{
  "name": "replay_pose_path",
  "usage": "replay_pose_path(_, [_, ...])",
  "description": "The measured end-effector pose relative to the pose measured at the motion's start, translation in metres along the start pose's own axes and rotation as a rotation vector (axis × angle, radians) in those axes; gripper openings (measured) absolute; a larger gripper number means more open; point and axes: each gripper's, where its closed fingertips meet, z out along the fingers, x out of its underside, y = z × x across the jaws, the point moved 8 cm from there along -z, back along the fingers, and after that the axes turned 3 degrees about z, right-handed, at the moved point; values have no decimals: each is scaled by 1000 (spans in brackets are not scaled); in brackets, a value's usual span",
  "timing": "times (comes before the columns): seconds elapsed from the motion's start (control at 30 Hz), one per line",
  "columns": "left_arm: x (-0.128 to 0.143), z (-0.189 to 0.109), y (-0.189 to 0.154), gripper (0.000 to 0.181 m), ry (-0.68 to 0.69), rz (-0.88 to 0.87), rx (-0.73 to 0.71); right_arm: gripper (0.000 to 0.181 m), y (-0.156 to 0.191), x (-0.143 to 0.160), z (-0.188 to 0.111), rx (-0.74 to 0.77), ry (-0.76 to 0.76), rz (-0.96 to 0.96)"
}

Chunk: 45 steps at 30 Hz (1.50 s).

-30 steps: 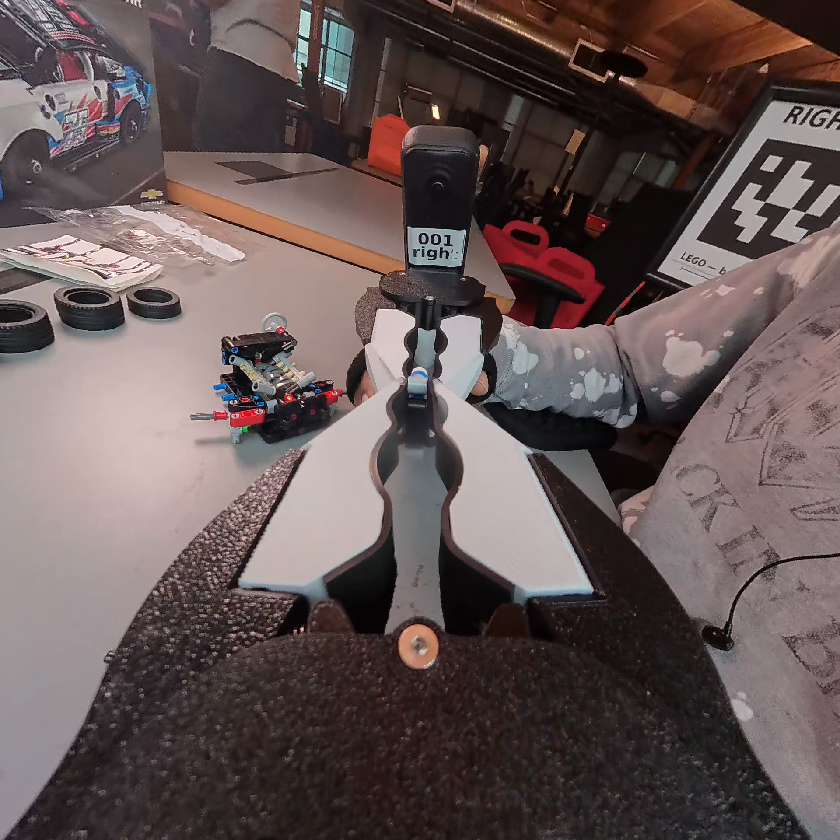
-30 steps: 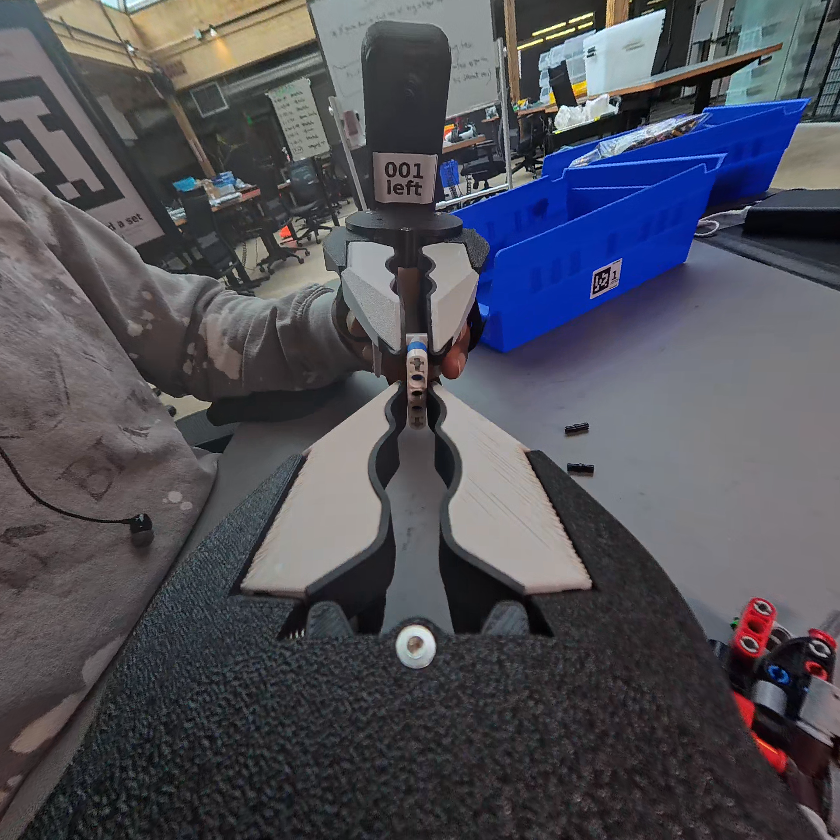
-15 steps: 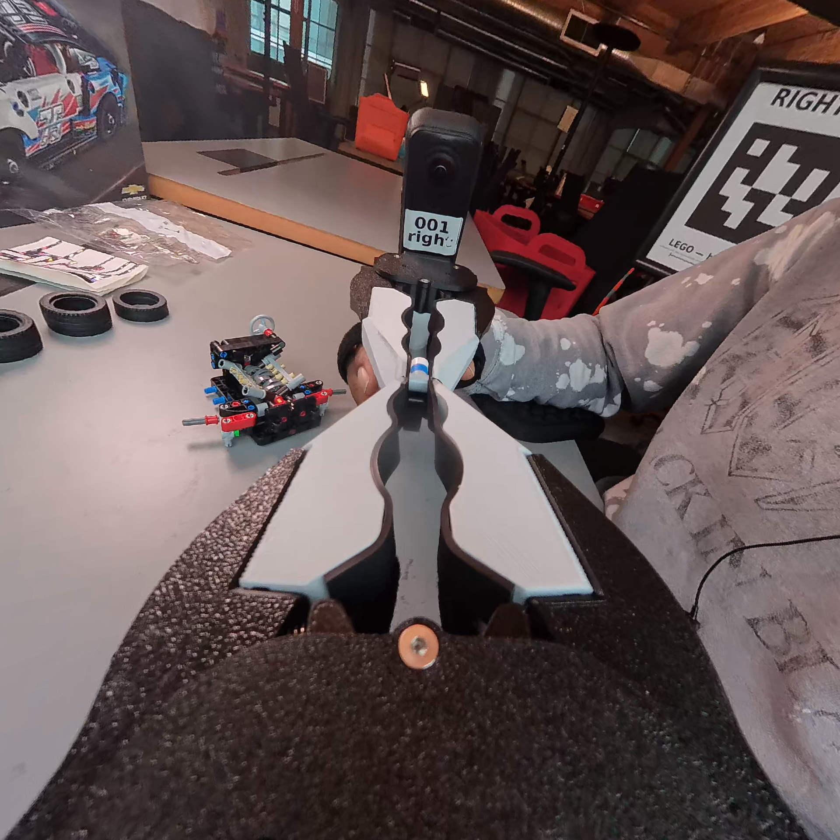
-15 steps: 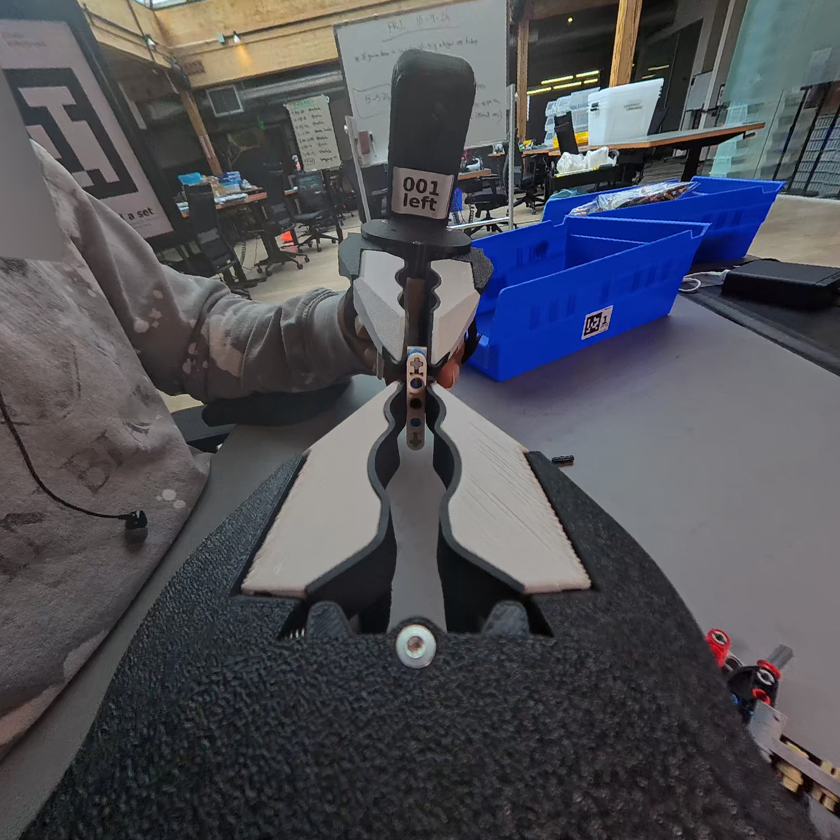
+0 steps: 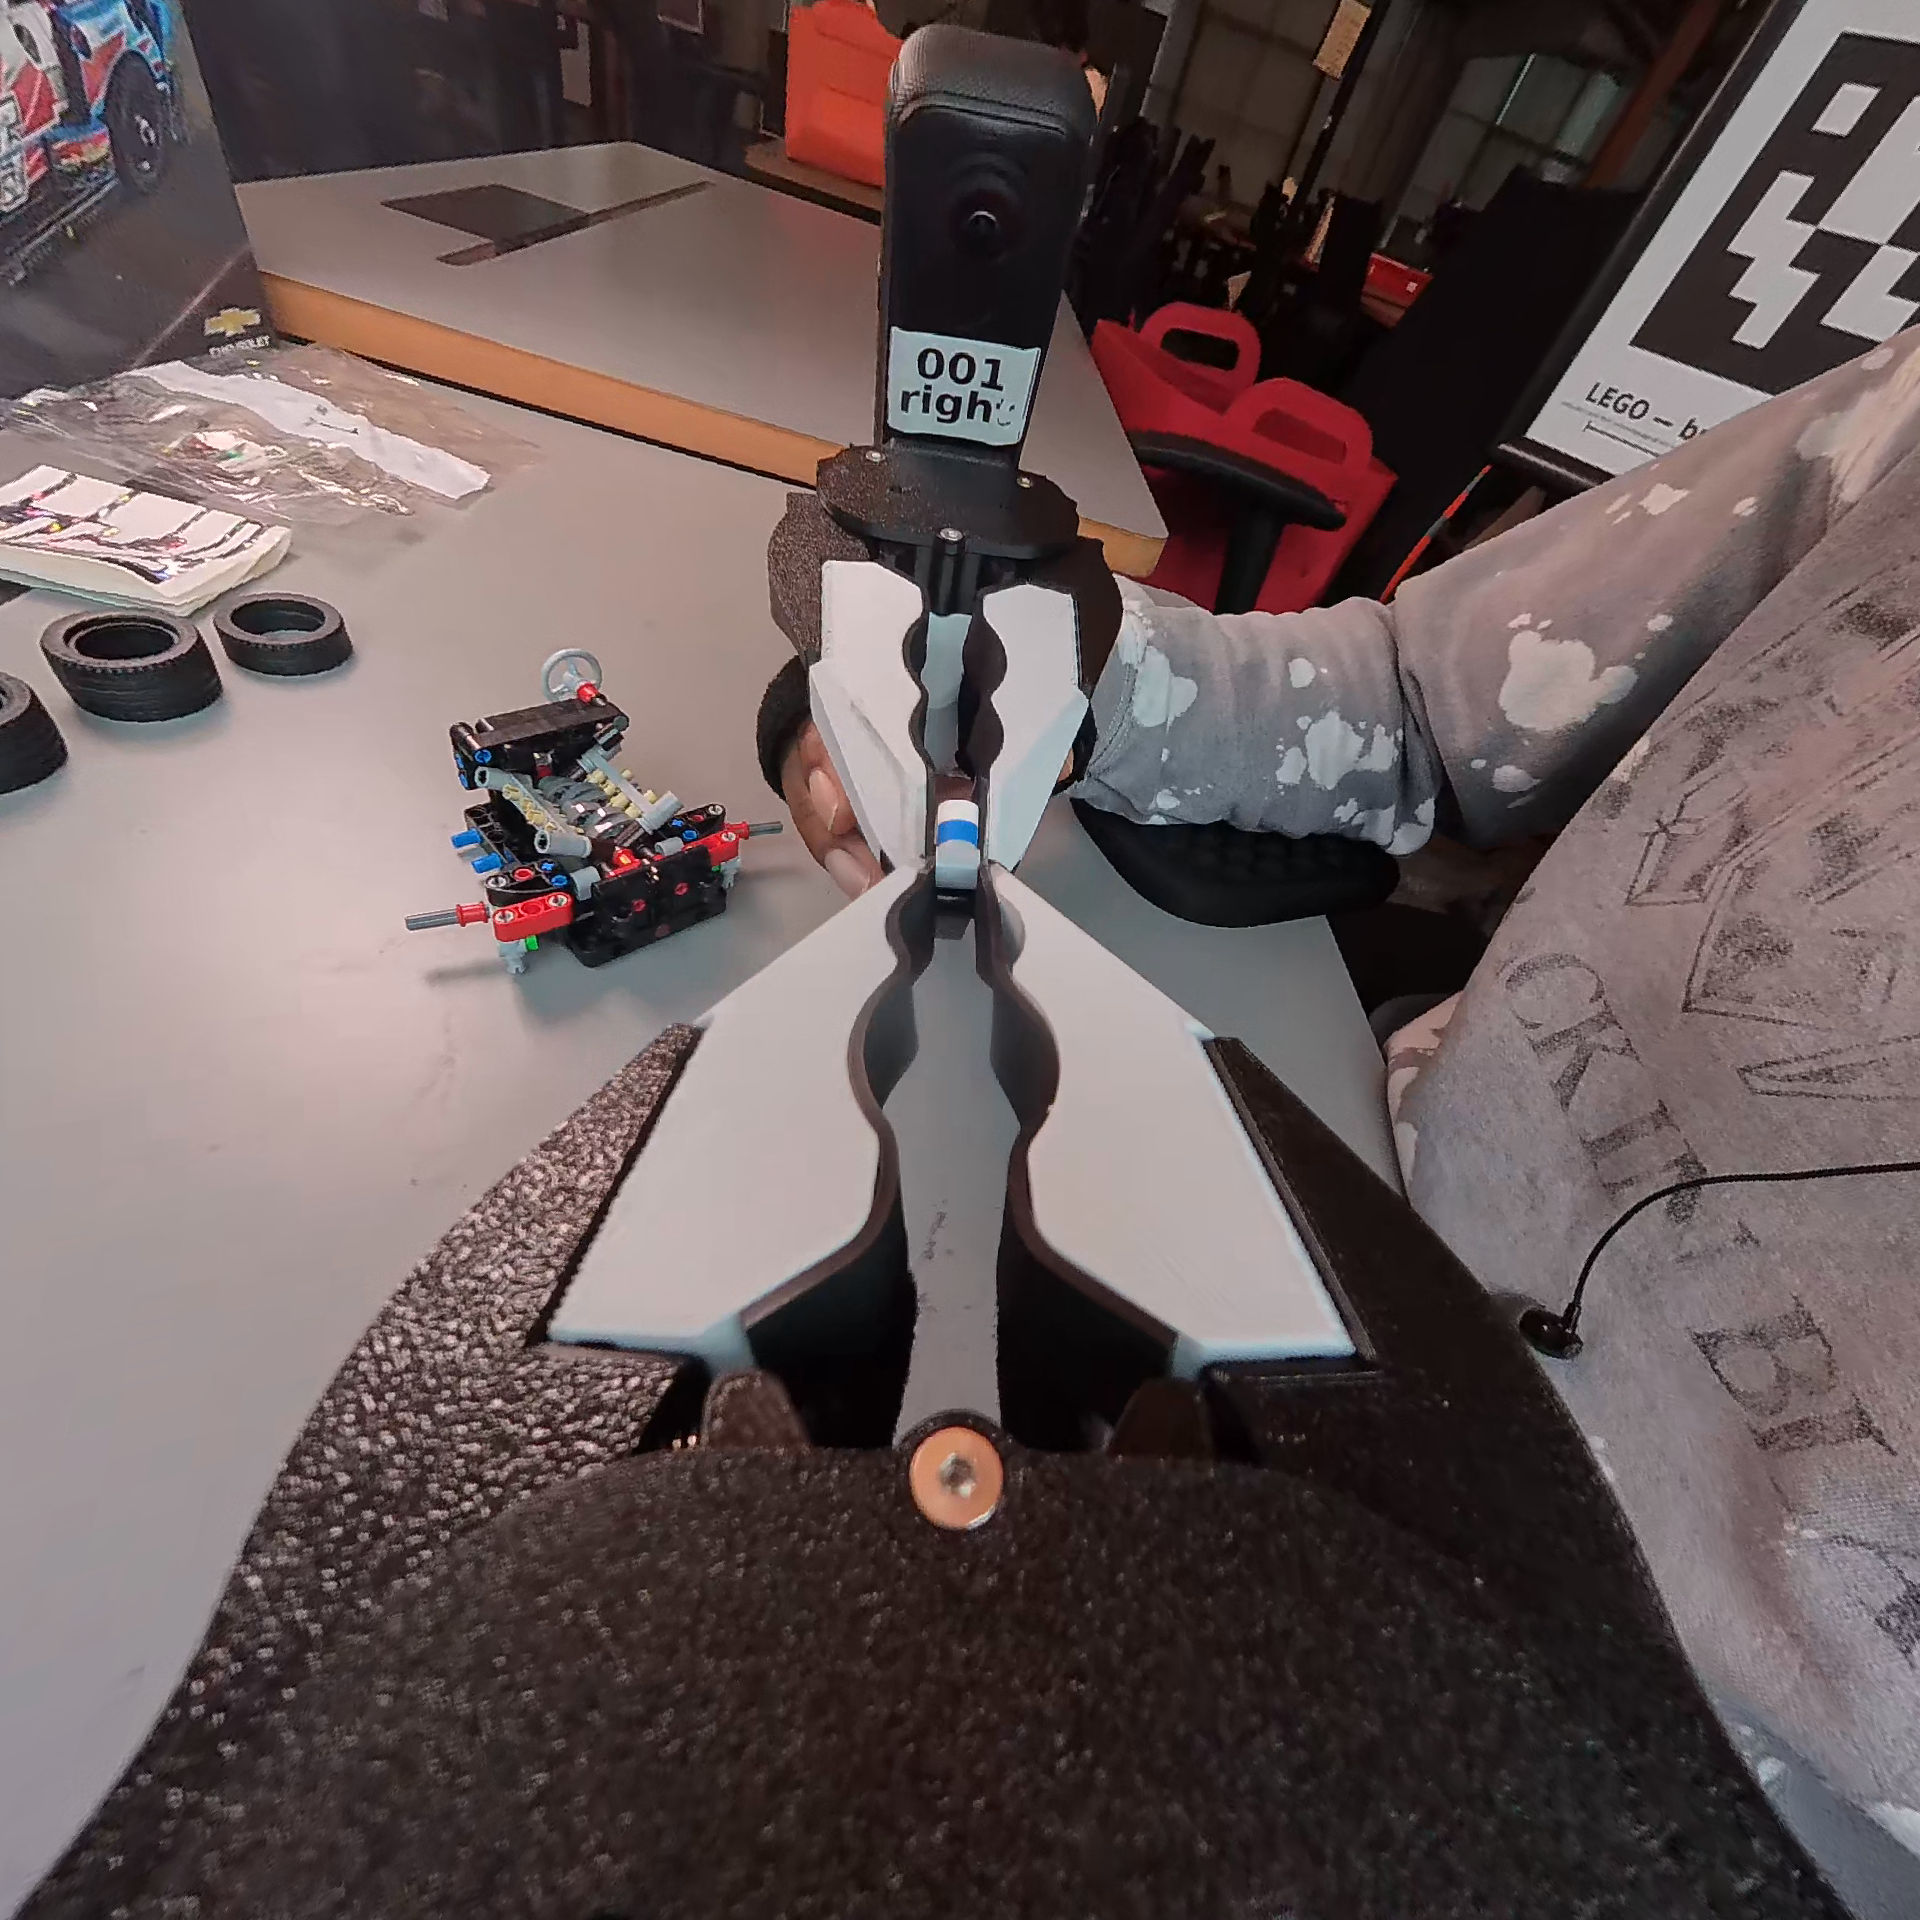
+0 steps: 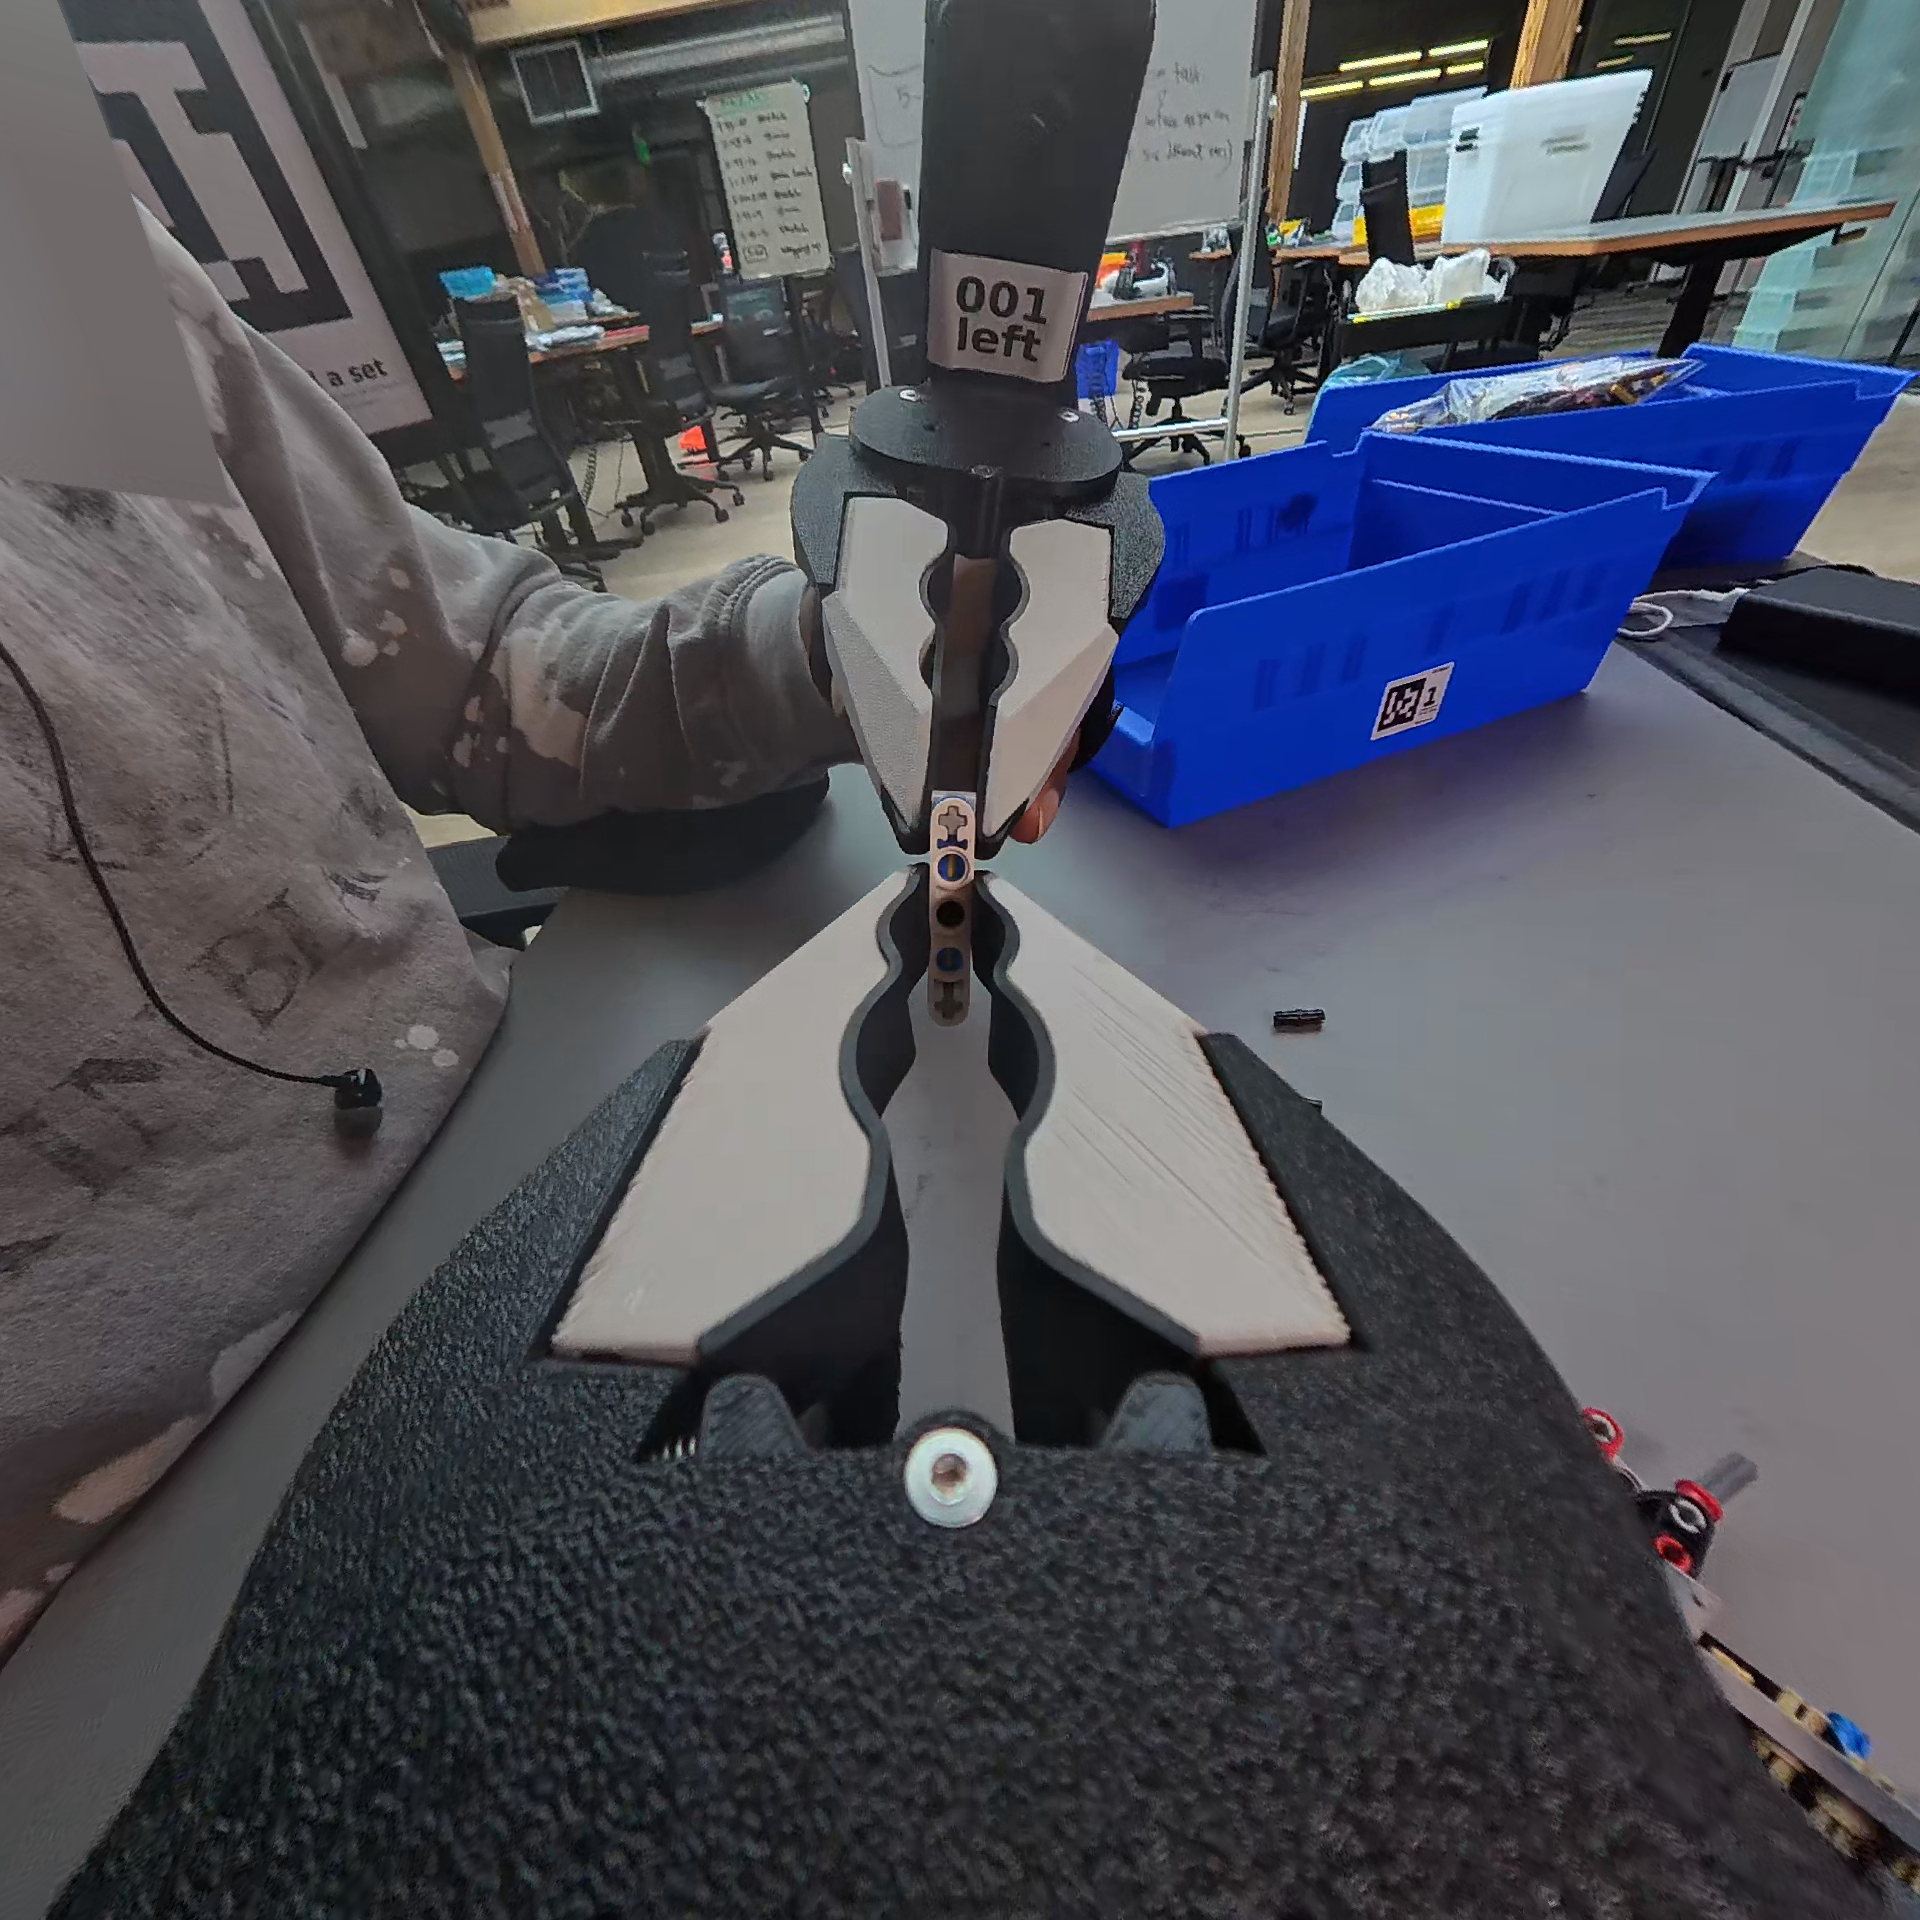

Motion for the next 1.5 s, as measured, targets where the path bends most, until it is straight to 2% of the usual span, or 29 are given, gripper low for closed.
replay_pose_path(0.37, [4,2,1,7,79,-55,2,6,-3,4,-2,-23,37,22])
replay_pose_path(0.7, [9,4,7,7,0,-159,39,6,-6,3,-6,-30,-22,66])
replay_pose_path(1.03, [8,4,11,7,-137,-268,106,6,-7,-4,-9,-43,-135,110])
replay_pose_path(1.23, [8,7,14,6,-262,-340,110,5,-13,-5,-12,-67,-244,203])
replay_pose_path(1.3, [8,6,15,6,-255,-352,101,5,-16,-3,-10,-78,-234,249])
replay_pose_path(1.4, [13,4,23,8,-212,-403,83,6,-25,5,-6,-84,-208,405])
replay_pose_path(1.5, [19,2,29,8,-239,-495,90,8,-30,10,-2,-106,-231,560])
